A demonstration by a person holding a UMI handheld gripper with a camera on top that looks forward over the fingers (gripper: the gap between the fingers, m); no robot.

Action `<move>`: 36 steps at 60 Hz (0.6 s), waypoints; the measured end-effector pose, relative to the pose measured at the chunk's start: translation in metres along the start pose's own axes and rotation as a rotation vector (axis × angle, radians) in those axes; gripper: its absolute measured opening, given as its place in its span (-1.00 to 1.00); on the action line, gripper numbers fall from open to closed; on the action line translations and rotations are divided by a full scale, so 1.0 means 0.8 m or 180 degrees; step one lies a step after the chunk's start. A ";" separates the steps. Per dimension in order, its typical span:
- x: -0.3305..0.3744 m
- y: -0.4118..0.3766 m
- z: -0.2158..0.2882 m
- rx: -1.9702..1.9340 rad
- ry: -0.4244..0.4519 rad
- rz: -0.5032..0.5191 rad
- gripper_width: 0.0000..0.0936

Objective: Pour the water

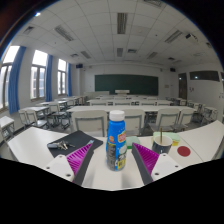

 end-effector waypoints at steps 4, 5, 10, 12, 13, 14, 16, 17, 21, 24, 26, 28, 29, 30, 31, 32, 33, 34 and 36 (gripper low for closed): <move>-0.038 0.011 -0.001 -0.0047 0.0002 -0.0068 0.77; -0.048 0.013 -0.005 -0.0057 -0.0030 -0.0080 0.77; -0.098 0.009 -0.020 -0.0120 -0.0157 0.0010 0.77; -0.112 0.003 -0.024 -0.0143 -0.0188 0.0061 0.77; -0.118 0.000 -0.026 -0.0147 -0.0198 0.0083 0.76; -0.126 -0.010 -0.030 -0.0150 -0.0203 0.0091 0.75; -0.137 -0.011 -0.033 -0.0122 -0.0215 0.0098 0.73; -0.148 -0.008 -0.037 -0.0095 -0.0227 0.0095 0.70; -0.156 -0.002 -0.045 0.0007 -0.0235 0.0007 0.29; -0.160 0.000 -0.042 0.0013 -0.0144 -0.0030 0.19; -0.158 0.002 -0.043 0.0045 -0.0118 -0.0024 0.11; -0.158 0.004 -0.043 0.0028 -0.0103 -0.0047 0.02; -0.158 0.005 -0.043 0.0001 -0.0099 -0.0065 -0.03; -0.159 0.005 -0.043 -0.0027 -0.0093 -0.0077 -0.06; -0.159 0.004 -0.042 -0.0046 -0.0079 -0.0067 -0.10; -0.160 0.004 -0.041 -0.0042 -0.0059 -0.0057 -0.12; -0.162 0.006 -0.041 -0.0042 -0.0047 -0.0048 -0.14; -0.162 0.005 -0.041 -0.0056 -0.0038 -0.0037 -0.15; -0.160 0.004 -0.040 -0.0075 -0.0031 -0.0017 -0.16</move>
Point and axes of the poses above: the point between the fingertips, and its own axes, seen from behind it with the camera up: y to the right, z up, x backward, against the way the camera looks, the point moved 3 cm from there along x, backward, against the way the camera looks, and after that the axes turned 7 degrees about -z, right-handed, at the moved point
